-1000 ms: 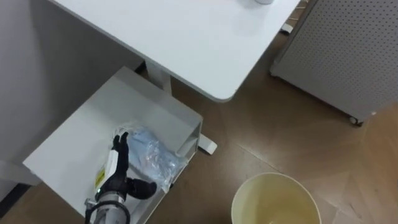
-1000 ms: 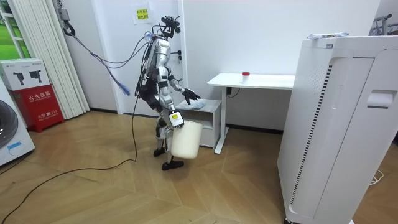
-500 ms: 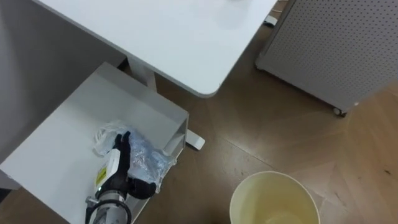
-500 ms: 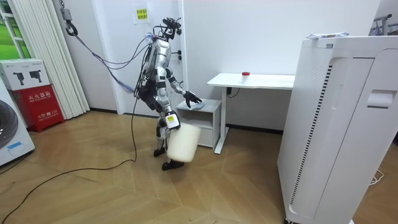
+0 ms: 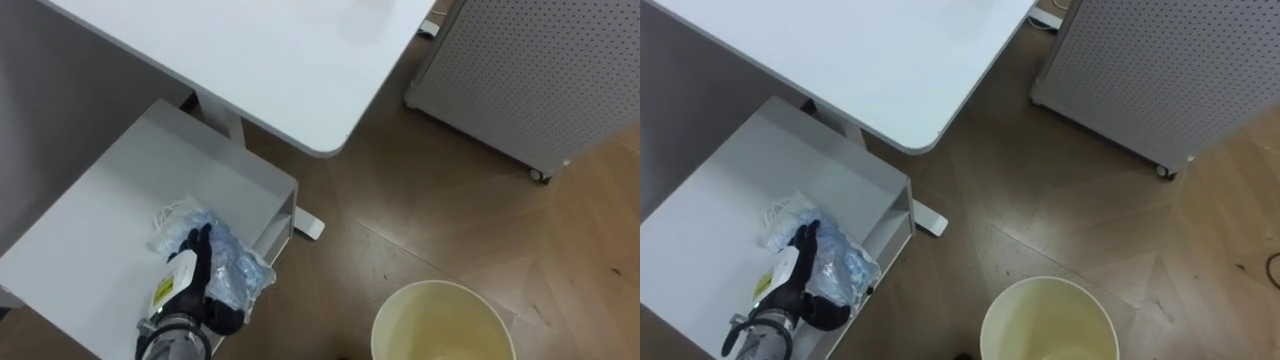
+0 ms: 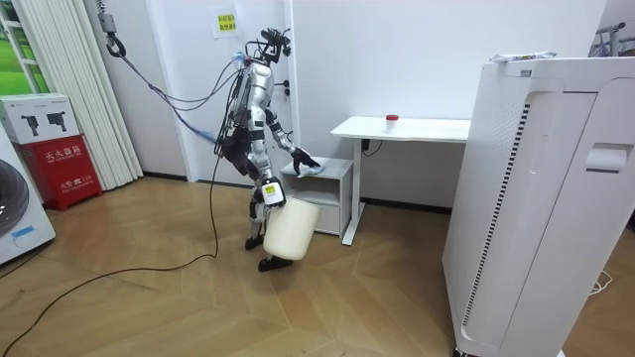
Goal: Pick garbage
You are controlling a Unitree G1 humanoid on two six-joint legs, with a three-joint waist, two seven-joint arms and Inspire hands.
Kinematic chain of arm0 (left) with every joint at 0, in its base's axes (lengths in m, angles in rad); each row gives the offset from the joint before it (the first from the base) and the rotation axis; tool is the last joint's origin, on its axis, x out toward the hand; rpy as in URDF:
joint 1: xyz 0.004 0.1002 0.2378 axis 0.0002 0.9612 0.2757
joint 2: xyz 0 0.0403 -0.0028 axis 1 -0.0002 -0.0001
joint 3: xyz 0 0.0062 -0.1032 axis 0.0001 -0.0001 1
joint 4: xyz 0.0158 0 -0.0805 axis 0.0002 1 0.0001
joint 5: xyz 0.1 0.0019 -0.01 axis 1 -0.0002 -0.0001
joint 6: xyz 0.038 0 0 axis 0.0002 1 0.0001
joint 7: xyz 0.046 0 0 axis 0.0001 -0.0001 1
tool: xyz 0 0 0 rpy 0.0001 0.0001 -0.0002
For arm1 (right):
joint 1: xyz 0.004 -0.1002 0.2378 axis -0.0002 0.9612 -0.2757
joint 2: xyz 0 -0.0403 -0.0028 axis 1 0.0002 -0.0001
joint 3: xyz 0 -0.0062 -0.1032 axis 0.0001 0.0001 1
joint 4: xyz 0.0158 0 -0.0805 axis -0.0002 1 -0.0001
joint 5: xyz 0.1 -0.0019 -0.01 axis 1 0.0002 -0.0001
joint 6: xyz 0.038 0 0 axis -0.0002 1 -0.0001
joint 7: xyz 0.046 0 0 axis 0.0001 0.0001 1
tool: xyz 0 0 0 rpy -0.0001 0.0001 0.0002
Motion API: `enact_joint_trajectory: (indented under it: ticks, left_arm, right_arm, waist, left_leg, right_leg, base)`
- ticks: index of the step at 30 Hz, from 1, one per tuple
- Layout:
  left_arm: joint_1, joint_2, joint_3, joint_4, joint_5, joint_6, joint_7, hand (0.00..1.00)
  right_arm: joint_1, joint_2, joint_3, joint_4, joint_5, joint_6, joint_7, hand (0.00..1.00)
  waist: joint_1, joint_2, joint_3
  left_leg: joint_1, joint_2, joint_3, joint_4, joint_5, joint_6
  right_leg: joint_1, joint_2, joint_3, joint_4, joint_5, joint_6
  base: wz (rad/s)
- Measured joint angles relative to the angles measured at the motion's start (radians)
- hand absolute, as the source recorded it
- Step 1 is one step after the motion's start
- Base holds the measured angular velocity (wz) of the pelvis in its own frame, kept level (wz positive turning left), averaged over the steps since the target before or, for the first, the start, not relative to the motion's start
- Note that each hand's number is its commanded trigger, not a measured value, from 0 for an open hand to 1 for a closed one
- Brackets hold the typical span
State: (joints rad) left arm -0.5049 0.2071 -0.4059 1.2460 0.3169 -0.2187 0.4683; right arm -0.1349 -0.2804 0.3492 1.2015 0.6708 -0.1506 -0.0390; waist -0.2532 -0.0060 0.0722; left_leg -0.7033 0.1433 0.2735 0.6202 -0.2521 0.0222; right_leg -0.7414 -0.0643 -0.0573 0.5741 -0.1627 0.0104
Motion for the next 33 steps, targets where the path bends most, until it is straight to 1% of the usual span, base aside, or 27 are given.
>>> enact_joint_trajectory:
  ticks: [1,5,7,9,12,13,17,20,23,25,26,28,29,31,32,33]
  left_arm:
    - [-0.001,0.001,-0.001,0.003,0.007,0.003,-0.002,1.0]
    - [-0.001,0.008,-0.003,0.002,0.008,0.01,0.013,1.0]
    - [-0.01,0.021,0.001,0.002,0.015,0.021,0.019,1.0]
    - [-0.014,0.034,0.003,0.001,0.019,0.021,0.023,1.0]
    - [-0.013,0.027,0.003,0.003,0.005,0.033,0.027,1.0]
    - [-0.011,0.023,0.003,0.004,-0.002,0.037,0.03,1.0]
    - [-0.011,0.017,0.003,0.012,-0.028,0.037,0.027,1.0]
    - [0.002,0.012,0.009,0.015,-0.054,0.034,0.018,1.0]
    - [0.024,-0.006,0.009,0.009,-0.137,0.022,0.005,1.0]
    - [0.029,-0.042,0.009,0.01,-0.175,0.021,-0.017,1.0]
    - [0.03,-0.049,0.01,0.009,-0.178,0.021,-0.022,1.0]
    - [0.05,-0.084,0.006,-0.012,-0.183,0.018,-0.042,1.0]
    - [0.056,-0.092,0.0,-0.022,-0.182,0.018,-0.049,1.0]
    - [0.074,-0.132,-0.028,-0.049,-0.182,0.017,-0.078,1.0]
    - [0.074,-0.141,-0.038,-0.051,-0.184,0.016,-0.085,1.0]
    - [0.074,-0.155,-0.063,-0.056,-0.186,0.016,-0.1,1.0]
  right_arm:
    - [0.0,0.0,0.0,0.0,0.001,0.0,0.0,1.0]
    - [0.008,-0.001,0.0,-0.001,0.003,0.001,-0.005,1.0]
    - [0.017,-0.001,0.0,-0.004,0.007,0.007,-0.014,1.0]
    - [0.022,-0.001,0.0,-0.003,0.009,0.01,-0.018,1.0]
    - [0.029,-0.001,0.0,-0.002,0.014,0.017,-0.033,1.0]
    - [0.031,-0.001,0.0,0.0,0.014,0.02,-0.035,1.0]
    - [0.032,-0.001,0.001,-0.001,0.014,0.02,-0.037,1.0]
    - [0.032,0.0,0.002,-0.02,0.013,0.017,-0.045,1.0]
    - [0.032,0.007,0.003,-0.041,0.012,0.003,-0.071,1.0]
    - [0.028,0.014,0.021,-0.059,0.002,-0.014,-0.094,1.0]
    - [0.025,0.018,0.022,-0.062,0.0,-0.016,-0.096,1.0]
    - [0.003,0.051,0.023,-0.056,-0.007,-0.039,-0.1,1.0]
    - [-0.002,0.059,0.025,-0.058,-0.013,-0.045,-0.099,1.0]
    - [-0.016,0.093,0.041,-0.062,-0.026,-0.053,-0.087,1.0]
    - [-0.022,0.1,0.048,-0.062,-0.032,-0.054,-0.083,1.0]
    - [-0.04,0.117,0.065,-0.057,-0.035,-0.054,-0.075,1.0]
  waist:
    - [0.0,0.0,0.0]
    - [0.003,0.0,-0.0004]
    - [0.006,-0.002,-0.0024]
    - [0.006,-0.002,-0.003]
    - [0.004,-0.002,-0.0031]
    - [0.004,-0.004,-0.0042]
    - [0.002,-0.005,-0.0052]
    - [0.011,-0.007,-0.0064]
    - [0.02,-0.008,-0.0067]
    - [0.041,-0.009,-0.0065]
    - [0.045,-0.011,-0.0062]
    - [0.051,-0.018,-0.0061]
    - [0.052,-0.02,-0.0056]
    - [0.061,-0.034,-0.0064]
    - [0.062,-0.038,-0.0062]
    - [0.061,-0.05,-0.0062]
  left_leg:
    - [0.001,0.0,0.0,0.0,0.0,0.0]
    - [0.005,0.0,0.0,-0.002,0.0,0.0]
    - [0.018,-0.002,0.001,-0.009,0.001,-0.001]
    - [0.022,-0.006,0.001,-0.015,0.003,-0.003]
    - [0.036,-0.011,0.002,-0.027,0.005,-0.004]
    - [0.042,-0.013,0.002,-0.032,0.006,-0.005]
    - [0.051,-0.015,0.0,-0.04,0.007,-0.005]
    - [0.052,-0.011,0.002,-0.034,0.007,-0.005]
    - [0.057,-0.013,0.003,-0.04,0.008,-0.005]
    - [0.059,-0.015,0.001,-0.04,0.008,-0.005]
    - [0.059,-0.015,0.001,-0.038,0.008,-0.005]
    - [0.059,-0.015,-0.001,-0.037,0.008,-0.004]
    - [0.058,-0.016,-0.001,-0.037,0.009,-0.004]
    - [0.057,-0.016,0.0,-0.039,0.009,-0.003]
    - [0.055,-0.016,0.0,-0.038,0.01,-0.003]
    - [0.051,-0.016,0.001,-0.037,0.01,-0.002]
  right_leg:
    - [0.001,0.0,0.0,0.0,0.0,0.0]
    - [0.003,0.0,0.0,-0.002,0.0,-0.001]
    - [0.011,0.0,0.004,-0.002,0.0,-0.001]
    - [0.011,-0.002,0.006,-0.002,0.0,-0.001]
    - [0.024,-0.005,0.005,-0.009,0.0,0.0]
    - [0.031,-0.005,0.005,-0.014,0.0,0.0]
    - [0.044,-0.005,0.002,-0.027,0.001,0.001]
    - [0.046,-0.002,0.003,-0.033,0.002,0.002]
    - [0.049,-0.002,0.003,-0.036,0.002,0.001]
    - [0.051,-0.004,0.002,-0.036,0.002,0.002]
    - [0.051,-0.005,0.002,-0.035,0.002,0.002]
    - [0.053,-0.006,0.0,-0.035,0.002,0.002]
    - [0.053,-0.006,0.0,-0.036,0.003,0.002]
    - [0.051,-0.006,0.001,-0.039,0.005,0.004]
    - [0.049,-0.007,0.001,-0.038,0.005,0.005]
    - [0.044,-0.007,0.003,-0.035,0.006,0.004]
  base:
    - [0.0]
    - [0.0]
    - [-0.02]
    - [0.0]
    - [0.0]
    - [0.0]
    - [0.0]
    - [-0.02]
    - [0.0]
    - [0.0]
    - [0.0]
    - [0.04]
    - [0.0]
    - [0.0]
    - [0.0]
    - [0.0]
